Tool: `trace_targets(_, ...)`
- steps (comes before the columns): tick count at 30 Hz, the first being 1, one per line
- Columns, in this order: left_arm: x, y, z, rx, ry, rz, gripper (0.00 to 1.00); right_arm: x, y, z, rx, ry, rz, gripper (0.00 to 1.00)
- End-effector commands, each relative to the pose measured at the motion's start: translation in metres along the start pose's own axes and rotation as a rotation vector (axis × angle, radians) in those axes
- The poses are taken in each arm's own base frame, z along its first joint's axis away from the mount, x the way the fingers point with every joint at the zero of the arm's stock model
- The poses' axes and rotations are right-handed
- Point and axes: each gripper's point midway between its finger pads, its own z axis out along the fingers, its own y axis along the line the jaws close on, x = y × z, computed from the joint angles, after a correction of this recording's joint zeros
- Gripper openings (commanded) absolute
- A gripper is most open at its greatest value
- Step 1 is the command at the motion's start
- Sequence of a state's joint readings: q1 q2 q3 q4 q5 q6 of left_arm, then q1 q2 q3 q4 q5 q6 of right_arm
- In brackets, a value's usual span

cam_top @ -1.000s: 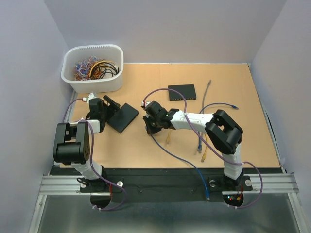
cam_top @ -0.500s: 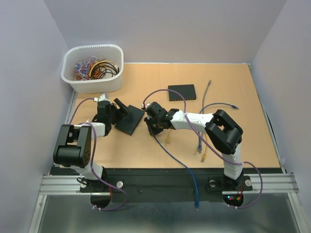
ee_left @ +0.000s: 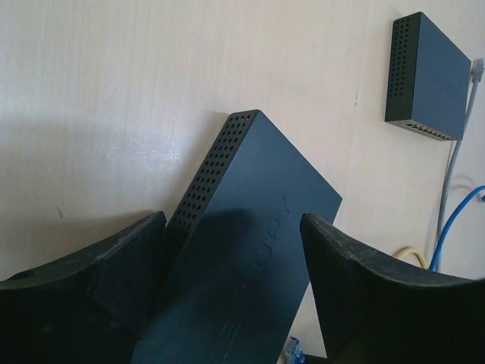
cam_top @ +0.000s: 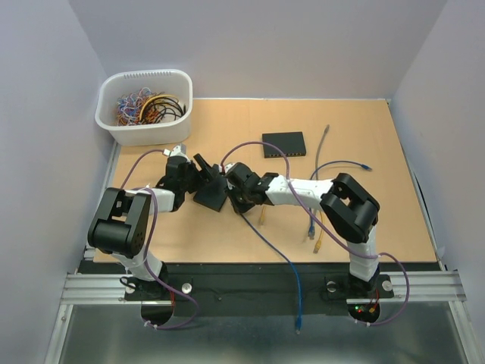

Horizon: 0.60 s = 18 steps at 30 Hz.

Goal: Insert the plug into the switch port

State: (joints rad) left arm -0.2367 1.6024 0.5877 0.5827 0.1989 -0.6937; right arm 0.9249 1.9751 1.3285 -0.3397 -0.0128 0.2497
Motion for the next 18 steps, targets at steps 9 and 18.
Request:
trace_targets(9, 0.011, 0.004, -0.009, -0.005, 0.022, 0.027, 0.8, 0.011, 0.025, -0.006, -0.036, 0.076, -0.094, 0.0)
trace_targets(18, 0.022, 0.011, -0.014, -0.014, 0.045, 0.03, 0.75, 0.01, 0.036, 0.003, -0.048, 0.106, -0.101, 0.0)
